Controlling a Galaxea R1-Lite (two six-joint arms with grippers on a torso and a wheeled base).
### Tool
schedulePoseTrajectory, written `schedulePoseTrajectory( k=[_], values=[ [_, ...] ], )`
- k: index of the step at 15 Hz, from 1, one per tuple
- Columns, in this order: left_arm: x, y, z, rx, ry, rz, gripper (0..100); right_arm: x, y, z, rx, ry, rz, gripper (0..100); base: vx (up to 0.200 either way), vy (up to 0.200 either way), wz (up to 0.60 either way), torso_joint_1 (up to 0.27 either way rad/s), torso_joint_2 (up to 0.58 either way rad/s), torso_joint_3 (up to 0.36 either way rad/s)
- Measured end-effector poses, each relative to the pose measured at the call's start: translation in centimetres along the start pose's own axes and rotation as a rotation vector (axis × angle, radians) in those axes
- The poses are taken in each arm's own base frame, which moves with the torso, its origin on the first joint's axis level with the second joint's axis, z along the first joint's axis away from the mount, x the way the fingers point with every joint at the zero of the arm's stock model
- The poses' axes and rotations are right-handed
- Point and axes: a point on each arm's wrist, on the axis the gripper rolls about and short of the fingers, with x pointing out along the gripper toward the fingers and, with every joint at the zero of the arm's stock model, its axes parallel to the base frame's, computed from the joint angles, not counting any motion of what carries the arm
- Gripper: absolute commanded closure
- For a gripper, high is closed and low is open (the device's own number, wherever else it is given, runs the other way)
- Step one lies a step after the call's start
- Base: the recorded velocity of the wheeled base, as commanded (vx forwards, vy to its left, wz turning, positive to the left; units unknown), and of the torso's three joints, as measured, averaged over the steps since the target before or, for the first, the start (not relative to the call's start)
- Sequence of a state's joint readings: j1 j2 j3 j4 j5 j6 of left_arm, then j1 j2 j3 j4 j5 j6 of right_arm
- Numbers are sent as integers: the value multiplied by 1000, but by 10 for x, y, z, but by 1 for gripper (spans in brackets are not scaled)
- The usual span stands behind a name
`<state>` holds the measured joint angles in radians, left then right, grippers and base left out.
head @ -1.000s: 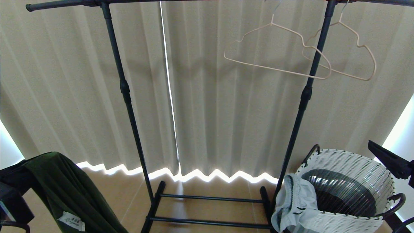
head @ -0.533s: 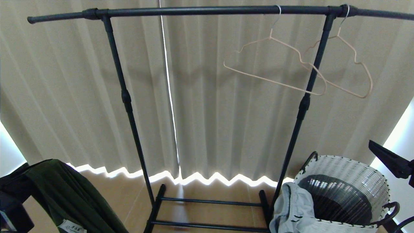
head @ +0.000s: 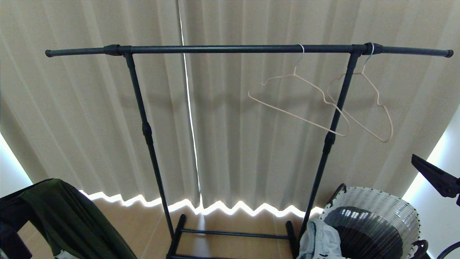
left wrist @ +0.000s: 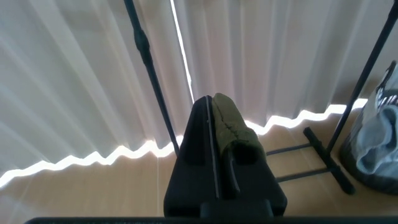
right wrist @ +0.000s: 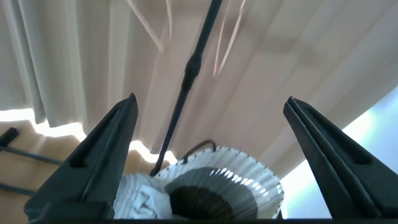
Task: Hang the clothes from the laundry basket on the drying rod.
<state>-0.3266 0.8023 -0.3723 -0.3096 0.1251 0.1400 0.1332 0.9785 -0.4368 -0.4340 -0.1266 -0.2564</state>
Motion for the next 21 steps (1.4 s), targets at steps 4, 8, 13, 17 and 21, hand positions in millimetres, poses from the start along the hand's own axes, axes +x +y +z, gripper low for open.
schedulePoseTrajectory(
  k=[4, 8, 13, 17, 21],
  values=[
    [-1, 0, -1, 0, -1, -1, 100, -1, 0, -1, 0, 1, -3, 0, 0, 0, 0, 193, -477, -290],
    [-2, 0, -1, -1, -6, -1, 100, 3, -8, -2, 3, 35, -60, 0, 0, 0, 0, 218, -510, -290],
    [-5, 0, -1, 2, -16, -4, 100, 15, -20, -12, 54, 115, -145, 0, 0, 0, 0, 92, -214, -123],
    [-5, 0, 0, 4, -18, -4, 100, 16, -18, -22, 60, 230, -117, 0, 0, 0, 0, 0, 0, 0],
    [-5, 0, -1, 3, -15, -4, 100, 15, -18, -21, 61, 330, -93, 0, 0, 0, 0, 0, 0, 0]
  ],
)
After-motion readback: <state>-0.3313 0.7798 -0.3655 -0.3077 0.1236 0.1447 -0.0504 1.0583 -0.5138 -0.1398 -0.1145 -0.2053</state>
